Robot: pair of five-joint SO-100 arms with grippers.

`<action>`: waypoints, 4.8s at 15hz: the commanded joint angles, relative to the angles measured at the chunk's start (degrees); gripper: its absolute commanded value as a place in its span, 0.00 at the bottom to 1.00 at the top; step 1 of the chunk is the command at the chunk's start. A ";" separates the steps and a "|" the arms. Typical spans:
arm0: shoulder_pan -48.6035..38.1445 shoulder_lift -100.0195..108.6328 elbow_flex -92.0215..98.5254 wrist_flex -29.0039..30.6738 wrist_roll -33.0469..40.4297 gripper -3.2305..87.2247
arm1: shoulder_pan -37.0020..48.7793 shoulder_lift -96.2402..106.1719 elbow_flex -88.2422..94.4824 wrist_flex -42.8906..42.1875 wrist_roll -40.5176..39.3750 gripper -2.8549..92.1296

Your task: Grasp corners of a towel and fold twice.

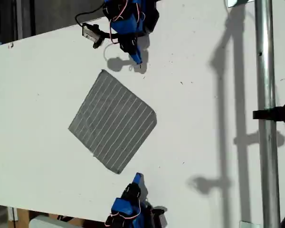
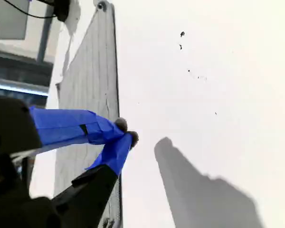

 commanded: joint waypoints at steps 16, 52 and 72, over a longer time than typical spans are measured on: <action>-5.45 0.26 0.35 -0.09 -36.74 0.01 | 0.18 0.18 -3.25 0.97 3.25 0.03; 8.26 -76.29 -66.36 -9.32 -36.65 0.01 | 50.45 -86.22 -70.75 -1.23 -64.25 0.46; 5.27 -93.69 -87.45 -2.37 -31.20 0.01 | 54.67 -115.75 -67.85 -20.65 -71.81 0.08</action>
